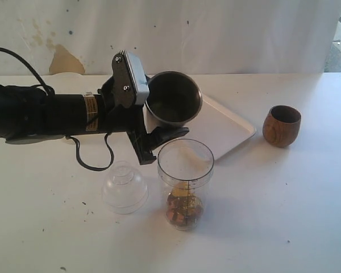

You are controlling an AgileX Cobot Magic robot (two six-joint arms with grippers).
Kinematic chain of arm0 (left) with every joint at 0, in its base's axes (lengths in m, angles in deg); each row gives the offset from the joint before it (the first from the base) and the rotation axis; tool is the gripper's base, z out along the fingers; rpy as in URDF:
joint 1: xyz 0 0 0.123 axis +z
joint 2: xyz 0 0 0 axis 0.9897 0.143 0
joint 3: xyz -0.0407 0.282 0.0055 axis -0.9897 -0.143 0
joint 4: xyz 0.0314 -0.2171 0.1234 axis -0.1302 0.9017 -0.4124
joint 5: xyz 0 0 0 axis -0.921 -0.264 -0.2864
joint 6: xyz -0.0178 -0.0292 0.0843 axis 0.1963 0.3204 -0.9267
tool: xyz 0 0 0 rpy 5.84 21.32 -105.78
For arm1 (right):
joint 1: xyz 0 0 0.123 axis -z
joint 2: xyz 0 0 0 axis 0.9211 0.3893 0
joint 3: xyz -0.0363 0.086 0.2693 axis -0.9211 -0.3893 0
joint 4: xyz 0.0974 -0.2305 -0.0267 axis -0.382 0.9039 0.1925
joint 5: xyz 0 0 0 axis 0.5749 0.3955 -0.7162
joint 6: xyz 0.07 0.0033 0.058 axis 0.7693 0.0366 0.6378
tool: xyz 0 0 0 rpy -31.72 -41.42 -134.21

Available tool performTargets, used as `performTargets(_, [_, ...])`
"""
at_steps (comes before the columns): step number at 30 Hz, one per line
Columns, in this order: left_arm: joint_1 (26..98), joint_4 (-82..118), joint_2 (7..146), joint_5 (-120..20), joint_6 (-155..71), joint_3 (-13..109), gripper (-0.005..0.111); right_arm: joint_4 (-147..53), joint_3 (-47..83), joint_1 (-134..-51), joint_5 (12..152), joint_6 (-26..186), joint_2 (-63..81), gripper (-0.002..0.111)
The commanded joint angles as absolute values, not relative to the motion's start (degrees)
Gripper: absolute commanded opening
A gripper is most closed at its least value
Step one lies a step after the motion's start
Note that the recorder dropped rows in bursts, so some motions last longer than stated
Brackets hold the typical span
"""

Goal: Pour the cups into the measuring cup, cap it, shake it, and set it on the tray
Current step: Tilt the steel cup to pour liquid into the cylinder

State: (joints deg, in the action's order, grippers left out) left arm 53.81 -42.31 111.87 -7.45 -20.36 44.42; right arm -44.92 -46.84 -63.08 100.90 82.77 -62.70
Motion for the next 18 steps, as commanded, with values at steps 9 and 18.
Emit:
performTargets(9, [53.7,-41.1,111.3,-4.8,-26.5,45.2,0.000,-44.8,-47.0,-63.4,100.4,83.1,-63.1,0.000])
performTargets(18, [53.7,-40.9,111.3,-4.4,-31.2,45.2,0.000,-44.8,-47.0,-63.4,100.4,83.1,-63.1,0.000])
